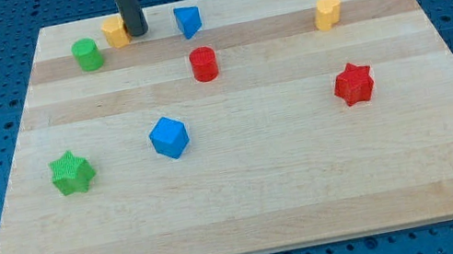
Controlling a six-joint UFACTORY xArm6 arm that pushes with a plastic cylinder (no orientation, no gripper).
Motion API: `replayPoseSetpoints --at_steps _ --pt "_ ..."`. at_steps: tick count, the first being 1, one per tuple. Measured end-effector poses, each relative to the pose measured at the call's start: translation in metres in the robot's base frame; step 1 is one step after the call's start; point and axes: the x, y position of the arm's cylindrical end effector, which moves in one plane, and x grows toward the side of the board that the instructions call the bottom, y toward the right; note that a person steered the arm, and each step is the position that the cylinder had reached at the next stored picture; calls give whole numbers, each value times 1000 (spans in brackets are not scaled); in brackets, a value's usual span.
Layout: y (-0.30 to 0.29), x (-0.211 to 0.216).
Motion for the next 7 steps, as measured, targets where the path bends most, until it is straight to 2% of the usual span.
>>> replayPoseSetpoints --at_steps 2,7 --pt "-27 0" --pt "-32 8"
